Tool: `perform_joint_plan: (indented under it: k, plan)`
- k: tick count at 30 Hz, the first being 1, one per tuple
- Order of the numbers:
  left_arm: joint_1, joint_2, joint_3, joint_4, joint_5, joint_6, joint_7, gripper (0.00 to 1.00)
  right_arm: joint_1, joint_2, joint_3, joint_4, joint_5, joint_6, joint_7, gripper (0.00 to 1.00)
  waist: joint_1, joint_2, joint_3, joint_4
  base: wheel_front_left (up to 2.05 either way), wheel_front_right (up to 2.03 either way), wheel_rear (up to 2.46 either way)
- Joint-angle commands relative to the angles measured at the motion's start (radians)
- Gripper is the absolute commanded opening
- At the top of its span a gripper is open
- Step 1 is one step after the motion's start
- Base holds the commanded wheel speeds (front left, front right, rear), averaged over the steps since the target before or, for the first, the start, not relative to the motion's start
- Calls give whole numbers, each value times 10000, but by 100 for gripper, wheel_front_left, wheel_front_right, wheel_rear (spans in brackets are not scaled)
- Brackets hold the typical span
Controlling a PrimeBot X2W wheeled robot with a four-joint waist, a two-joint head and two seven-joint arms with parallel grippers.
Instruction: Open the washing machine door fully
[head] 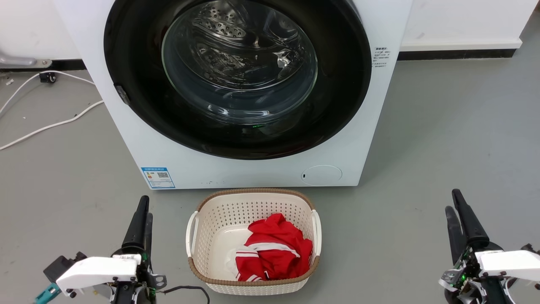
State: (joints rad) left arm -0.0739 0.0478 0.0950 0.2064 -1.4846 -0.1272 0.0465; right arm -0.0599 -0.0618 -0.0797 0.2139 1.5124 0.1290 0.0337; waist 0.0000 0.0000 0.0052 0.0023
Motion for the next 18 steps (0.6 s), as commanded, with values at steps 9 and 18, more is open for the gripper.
perform_joint_plan:
  k: [9,18]
  plan:
    - [-179,33,-99,-742,2239,-17,-430,100,2,-8,26,-819,-2474,7,-414,100,0,0,17,8,0,0,0]
    - [-126,34,-258,-996,4451,47,-787,100,126,9,263,-1269,-5179,9,-753,100,0,0,62,3,0,0,0]
